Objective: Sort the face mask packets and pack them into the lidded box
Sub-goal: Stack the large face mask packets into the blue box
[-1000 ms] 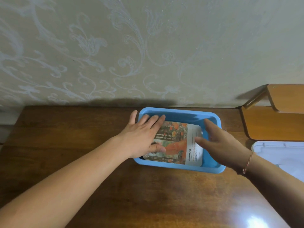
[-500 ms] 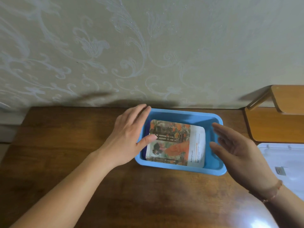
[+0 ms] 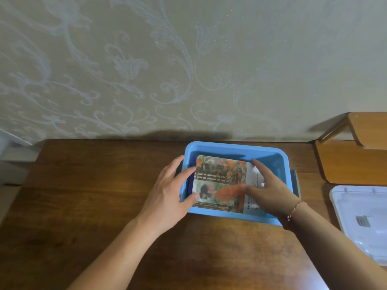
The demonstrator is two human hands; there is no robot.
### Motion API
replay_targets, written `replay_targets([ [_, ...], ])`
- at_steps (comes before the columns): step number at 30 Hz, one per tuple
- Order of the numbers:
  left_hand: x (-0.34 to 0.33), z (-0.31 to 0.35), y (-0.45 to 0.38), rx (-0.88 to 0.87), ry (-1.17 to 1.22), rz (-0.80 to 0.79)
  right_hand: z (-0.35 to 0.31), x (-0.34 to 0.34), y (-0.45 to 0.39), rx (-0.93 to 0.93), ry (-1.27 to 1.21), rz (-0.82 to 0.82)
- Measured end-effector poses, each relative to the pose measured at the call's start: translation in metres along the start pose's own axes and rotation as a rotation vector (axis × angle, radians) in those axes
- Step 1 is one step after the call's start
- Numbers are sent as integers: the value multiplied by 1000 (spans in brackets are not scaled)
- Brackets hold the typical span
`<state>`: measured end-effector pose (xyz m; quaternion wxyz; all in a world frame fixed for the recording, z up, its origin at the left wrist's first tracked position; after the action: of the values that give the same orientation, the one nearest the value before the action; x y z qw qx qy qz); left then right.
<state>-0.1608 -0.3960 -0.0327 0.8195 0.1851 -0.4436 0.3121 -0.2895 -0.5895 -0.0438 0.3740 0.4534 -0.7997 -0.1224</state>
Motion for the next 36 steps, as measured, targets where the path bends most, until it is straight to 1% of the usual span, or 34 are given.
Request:
replay_targets([
  [4,-1,3,1,3,-53,15,-10,-6,-3,27,103,-46],
  [8,-6,7,2,-29,-148,-19,-9,-21,-3,58,232,-114],
  [10,-3,9,-3,-27,-232,-25,-4,-21,-4,86,274,-100],
  [12,1,14,-11,-52,-338,-39,-1,-15,-6,121,323,-46],
  [13,1,16,-15,-89,-414,-66,0,-11,-7,142,353,-19],
  [15,-3,18,-22,-166,-533,-175,-1,-10,-9,203,434,-7],
  [17,-3,18,-30,-207,-591,-290,-3,-10,-12,245,507,-36],
  [19,-2,17,-37,-230,-630,-359,-5,-9,-16,259,556,-60],
  [22,-1,19,-51,-236,-621,-435,-12,-8,-23,264,598,-59],
  [27,-6,14,-65,-195,-533,-449,-19,-9,-31,293,657,-12],
  [30,-14,9,-62,-168,-494,-491,-16,-8,-29,285,616,10],
  [36,-17,10,-60,-165,-463,-511,-14,-21,-22,284,579,60],
])
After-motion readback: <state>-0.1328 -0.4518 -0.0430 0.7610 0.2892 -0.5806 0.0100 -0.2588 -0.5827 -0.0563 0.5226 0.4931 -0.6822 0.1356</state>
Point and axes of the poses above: each hand's wrist, its own y-axis away from the middle knuckle, its own x-axis out of the back of the hand, z = x × y, the point moved 6 cm from there along -y, towards the middle knuckle, and after that the axes turned 5 degrees about z, right-handed, at the moved point
